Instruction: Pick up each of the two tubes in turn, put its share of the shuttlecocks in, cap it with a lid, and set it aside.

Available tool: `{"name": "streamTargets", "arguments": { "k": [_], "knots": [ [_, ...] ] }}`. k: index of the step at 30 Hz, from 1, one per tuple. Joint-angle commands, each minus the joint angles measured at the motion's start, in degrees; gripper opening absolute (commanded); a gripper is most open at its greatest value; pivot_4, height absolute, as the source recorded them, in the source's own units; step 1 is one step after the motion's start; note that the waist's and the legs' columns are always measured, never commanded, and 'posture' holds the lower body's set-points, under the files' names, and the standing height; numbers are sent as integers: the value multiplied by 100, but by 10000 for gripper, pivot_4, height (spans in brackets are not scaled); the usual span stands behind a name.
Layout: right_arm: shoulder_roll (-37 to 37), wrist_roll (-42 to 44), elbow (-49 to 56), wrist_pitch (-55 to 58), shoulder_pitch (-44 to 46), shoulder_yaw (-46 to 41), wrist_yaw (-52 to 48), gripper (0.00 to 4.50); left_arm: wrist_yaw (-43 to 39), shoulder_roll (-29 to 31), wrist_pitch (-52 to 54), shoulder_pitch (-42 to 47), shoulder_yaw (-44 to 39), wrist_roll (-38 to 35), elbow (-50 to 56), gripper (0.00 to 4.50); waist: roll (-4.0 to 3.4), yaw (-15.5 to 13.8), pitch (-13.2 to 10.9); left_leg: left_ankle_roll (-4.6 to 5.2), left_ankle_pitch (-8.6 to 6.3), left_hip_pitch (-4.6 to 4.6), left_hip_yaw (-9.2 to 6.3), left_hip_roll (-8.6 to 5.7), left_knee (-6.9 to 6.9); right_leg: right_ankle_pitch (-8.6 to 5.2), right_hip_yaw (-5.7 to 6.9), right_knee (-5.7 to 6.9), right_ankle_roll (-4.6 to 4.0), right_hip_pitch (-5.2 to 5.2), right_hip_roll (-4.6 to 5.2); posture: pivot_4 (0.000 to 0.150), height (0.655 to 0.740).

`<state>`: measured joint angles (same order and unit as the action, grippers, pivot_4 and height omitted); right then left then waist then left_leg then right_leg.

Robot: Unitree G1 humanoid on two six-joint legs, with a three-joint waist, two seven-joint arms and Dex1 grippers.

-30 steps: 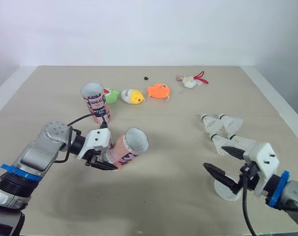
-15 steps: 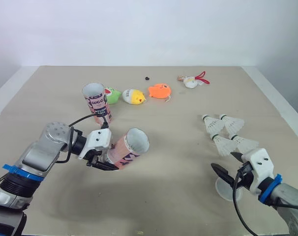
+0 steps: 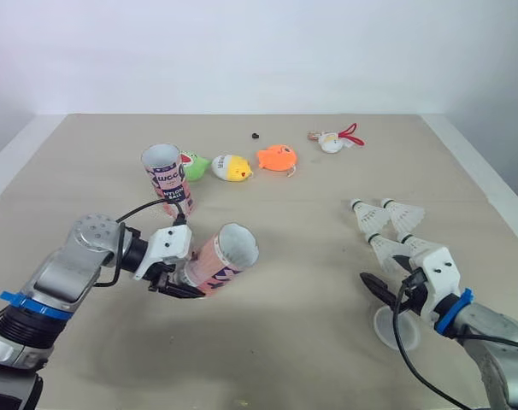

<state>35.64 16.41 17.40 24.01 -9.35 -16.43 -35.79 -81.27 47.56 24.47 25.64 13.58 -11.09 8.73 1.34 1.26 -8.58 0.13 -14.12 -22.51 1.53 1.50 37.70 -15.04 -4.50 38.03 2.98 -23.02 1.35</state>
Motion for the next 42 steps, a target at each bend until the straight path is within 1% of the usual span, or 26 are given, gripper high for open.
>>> {"name": "streamTargets", "arguments": {
  "k": [1,2,3,5,7,8,9,10,12,13,24,27,29,32,35,39,42],
  "knots": [
    [31,-70,-111,-187,156,31,2,44793,-48,30,151,-207,326,23,100,27802,0,4,0,0,0,1,0,1,0,0,0,0,0,0,0,1500,7400],
    [41,-86,-163,-203,230,83,-13,44793,-40,39,166,-219,320,14,123,27802,0,4,0,0,0,1,0,1,0,1,0,0,0,0,-2,1500,7400],
    [35,-97,-201,-237,296,117,-18,42458,-35,45,175,-228,314,9,136,27802,1,6,0,0,0,1,0,1,0,1,0,0,0,0,-2,1500,7400],
    [47,-118,-249,-283,373,195,-73,36355,-22,54,187,-244,309,7,159,27802,0,7,0,0,0,3,0,2,0,3,-2,0,0,0,-2,1500,7400],
    [55,-123,-259,-312,380,238,-104,27286,-9,53,200,-257,313,0,180,27802,0,1,0,0,0,3,0,1,0,4,-2,0,0,0,-2,1500,7400],
    [58,-122,-261,-324,379,250,-106,21815,-2,52,206,-260,316,-6,188,27802,0,0,0,0,0,3,0,1,0,2,0,0,0,1,-2,1500,7400],
    [59,-113,-267,-332,377,257,-111,17949,5,51,207,-263,322,-8,192,27802,0,0,0,0,0,1,1,1,0,2,1,0,0,1,-2,1500,7400],
    [61,-120,-271,-361,364,277,-127,11871,11,49,208,-266,328,-10,196,27802,0,0,0,0,0,1,1,0,0,1,1,0,0,1,-1,1500,7400],
    [53,-121,-263,-404,331,304,-163,3037,19,45,212,-270,336,-15,203,27802,0,0,0,0,0,1,0,-1,0,2,0,0,0,1,0,1500,7400],
    [53,-121,-248,-430,310,321,-190,1031,19,46,211,-272,338,-18,205,27802,0,0,0,0,0,1,0,-1,0,2,-1,0,1,1,0,1500,7400],
    [106,-74,-28,-606,166,287,-340,1031,39,15,173,-258,365,-5,172,27802,0,0,0,0,0,2,0,-1,0,2,0,0,2,1,0,1500,7400],
    [245,128,185,-506,72,218,-582,1031,37,8,148,-254,371,5,142,27802,0,-1,0,0,0,2,0,-1,0,2,0,0,2,1,0,1500,7400],
    [444,415,548,-353,34,147,-877,1031,36,2,140,-248,378,10,129,27802,-2,-1,-1,0,0,2,-1,-1,0,2,-1,0,2,1,0,1500,7400],
    [912,1085,1305,219,339,21,-1222,1031,27,-12,124,-228,392,16,106,27802,-12,3,-3,0,0,3,0,0,2,6,-6,0,6,0,0,1500,7400],
    [1307,1519,1789,647,812,-2,-1310,1031,24,-40,106,-192,405,30,66,27802,-10,3,-4,1,1,6,-1,2,6,11,-8,0,9,3,-2,1500,7400],
    [1617,1851,2082,975,1316,35,-1305,1031,21,-62,84,-166,411,40,27,27802,7,-22,-3,0,1,-1,-4,1,8,6,6,-2,6,4,0,1500,7400],
    [2048,2110,2378,1117,1867,117,-1558,1031,24,-65,77,-187,398,30,37,27802,-6,-19,-8,0,0,-9,-5,-3,8,7,0,-3,9,-4,7,1500,7400]
  ]
}}
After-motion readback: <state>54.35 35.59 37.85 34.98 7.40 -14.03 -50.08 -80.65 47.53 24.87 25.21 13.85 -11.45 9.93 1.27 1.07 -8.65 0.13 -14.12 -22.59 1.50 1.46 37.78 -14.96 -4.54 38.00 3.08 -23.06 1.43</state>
